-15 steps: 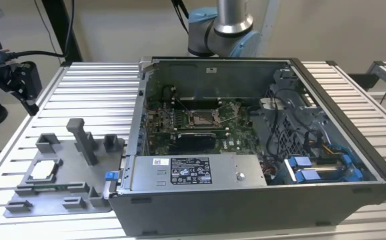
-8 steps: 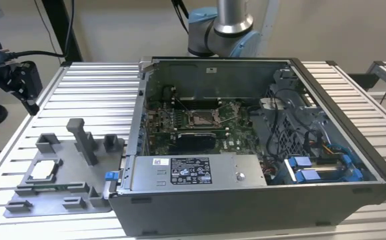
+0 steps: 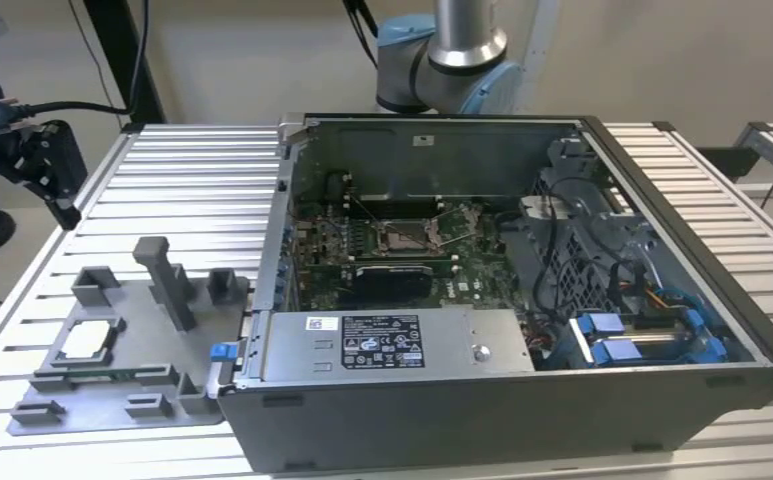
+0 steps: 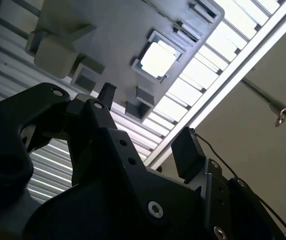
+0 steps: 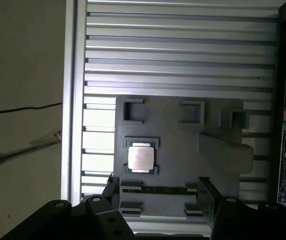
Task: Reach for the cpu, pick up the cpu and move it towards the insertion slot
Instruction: 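Pick up the cpu and move it towards the insertion slot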
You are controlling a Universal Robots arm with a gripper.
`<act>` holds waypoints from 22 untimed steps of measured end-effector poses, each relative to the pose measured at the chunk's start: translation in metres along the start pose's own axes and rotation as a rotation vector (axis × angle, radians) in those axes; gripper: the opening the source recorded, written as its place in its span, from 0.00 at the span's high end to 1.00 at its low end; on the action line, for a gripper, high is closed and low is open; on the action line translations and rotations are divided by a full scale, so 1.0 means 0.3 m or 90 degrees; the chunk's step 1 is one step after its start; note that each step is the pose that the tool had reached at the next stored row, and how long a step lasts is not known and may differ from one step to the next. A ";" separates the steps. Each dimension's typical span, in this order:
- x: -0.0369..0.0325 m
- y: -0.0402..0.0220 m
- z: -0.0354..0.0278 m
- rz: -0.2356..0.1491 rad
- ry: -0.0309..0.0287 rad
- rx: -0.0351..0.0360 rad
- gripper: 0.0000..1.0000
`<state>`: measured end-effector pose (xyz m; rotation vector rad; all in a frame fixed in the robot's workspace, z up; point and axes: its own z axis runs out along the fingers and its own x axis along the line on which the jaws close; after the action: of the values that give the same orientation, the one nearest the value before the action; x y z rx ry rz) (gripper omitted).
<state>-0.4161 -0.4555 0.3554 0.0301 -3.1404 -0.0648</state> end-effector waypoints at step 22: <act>0.001 0.001 0.068 0.000 0.0001 0.0001 0.00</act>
<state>-0.4164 -0.4542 0.3352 0.0301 -3.1403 -0.0647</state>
